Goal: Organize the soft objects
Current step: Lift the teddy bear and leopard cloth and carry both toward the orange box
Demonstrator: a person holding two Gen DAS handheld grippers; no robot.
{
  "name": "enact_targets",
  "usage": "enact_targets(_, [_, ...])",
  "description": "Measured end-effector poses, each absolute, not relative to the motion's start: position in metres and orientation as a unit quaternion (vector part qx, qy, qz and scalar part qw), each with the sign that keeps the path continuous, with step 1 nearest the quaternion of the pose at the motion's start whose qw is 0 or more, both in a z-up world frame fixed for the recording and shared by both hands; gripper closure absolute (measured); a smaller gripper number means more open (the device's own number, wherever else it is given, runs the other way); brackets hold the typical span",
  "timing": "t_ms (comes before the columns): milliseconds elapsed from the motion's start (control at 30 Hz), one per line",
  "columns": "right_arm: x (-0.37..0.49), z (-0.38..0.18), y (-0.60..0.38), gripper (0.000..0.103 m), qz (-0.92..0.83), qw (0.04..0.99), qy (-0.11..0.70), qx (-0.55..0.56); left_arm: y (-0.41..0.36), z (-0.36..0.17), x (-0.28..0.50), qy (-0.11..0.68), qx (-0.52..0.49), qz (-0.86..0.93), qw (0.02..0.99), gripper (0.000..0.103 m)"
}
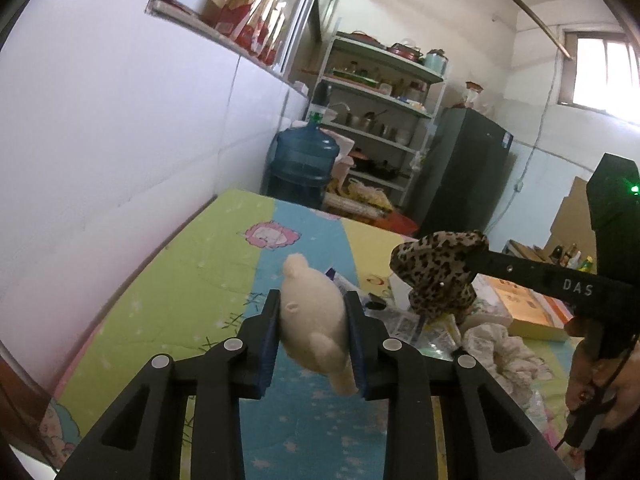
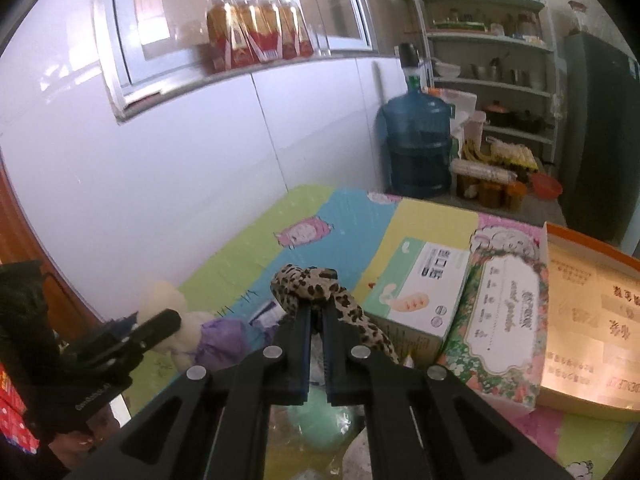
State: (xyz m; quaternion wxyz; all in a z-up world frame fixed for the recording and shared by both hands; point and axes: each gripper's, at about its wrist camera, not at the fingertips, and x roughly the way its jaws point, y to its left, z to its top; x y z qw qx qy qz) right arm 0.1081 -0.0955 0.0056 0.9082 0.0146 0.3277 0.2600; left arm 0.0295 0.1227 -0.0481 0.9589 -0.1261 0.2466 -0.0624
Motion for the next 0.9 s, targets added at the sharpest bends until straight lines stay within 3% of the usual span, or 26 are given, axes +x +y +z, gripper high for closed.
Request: enact_targets(900, [0.046, 0.049, -0.204, 0.098, 0.207, 0.943, 0.248, 0.08, 0.015, 0.025, 0.009, 0.188, -0.079, -0.154, 0.967, 0.072])
